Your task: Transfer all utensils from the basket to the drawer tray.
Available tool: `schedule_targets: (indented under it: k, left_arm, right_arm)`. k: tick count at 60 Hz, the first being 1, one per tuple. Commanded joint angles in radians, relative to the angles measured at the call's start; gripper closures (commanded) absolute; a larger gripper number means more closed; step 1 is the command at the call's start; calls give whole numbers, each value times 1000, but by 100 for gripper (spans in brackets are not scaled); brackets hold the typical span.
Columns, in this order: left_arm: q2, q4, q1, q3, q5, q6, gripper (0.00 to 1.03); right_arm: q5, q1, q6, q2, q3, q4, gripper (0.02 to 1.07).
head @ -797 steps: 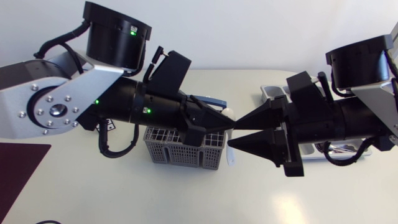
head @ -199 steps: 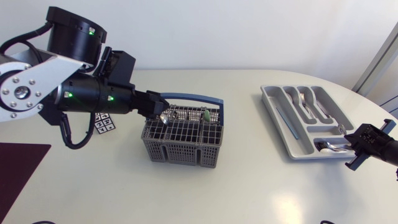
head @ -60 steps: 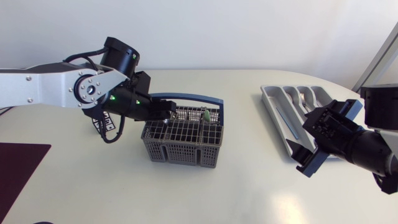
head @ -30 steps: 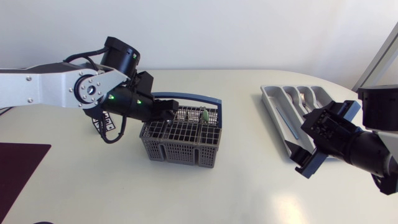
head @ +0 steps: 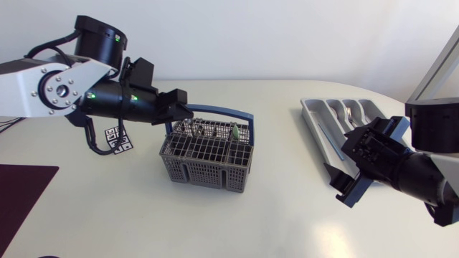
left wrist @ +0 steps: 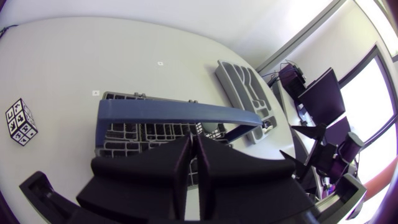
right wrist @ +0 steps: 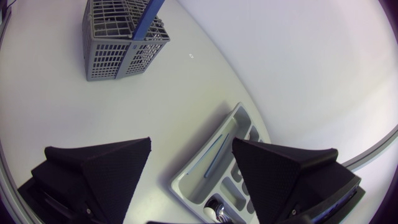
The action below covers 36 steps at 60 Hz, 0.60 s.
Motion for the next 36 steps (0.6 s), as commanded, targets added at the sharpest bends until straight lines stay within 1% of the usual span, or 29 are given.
schedule_targets:
  k: [1, 12, 22, 28, 32, 36]
  left_arm:
    - [-48, 25, 28, -27, 55, -39, 100]
    - [-151, 75, 45, -46, 114, -56, 100]
    - [-237, 101, 44, -67, 117, -65, 100]
    - [-269, 101, 37, -66, 140, -62, 100]
    - [-283, 99, 5, -63, 147, -50, 100]
    - [-288, 99, -39, -64, 159, -28, 100]
  right_arm:
    - [12, 14, 25, 24, -7, 2, 13]
    - [12, 40, 50, 38, 18, 4, 13]
    - [11, 62, 70, 39, 38, -3, 13]
    - [-8, 74, 93, 35, 54, -18, 13]
    - [-41, 82, 117, 30, 79, -49, 13]
    - [-98, 85, 145, 27, 113, -87, 13]
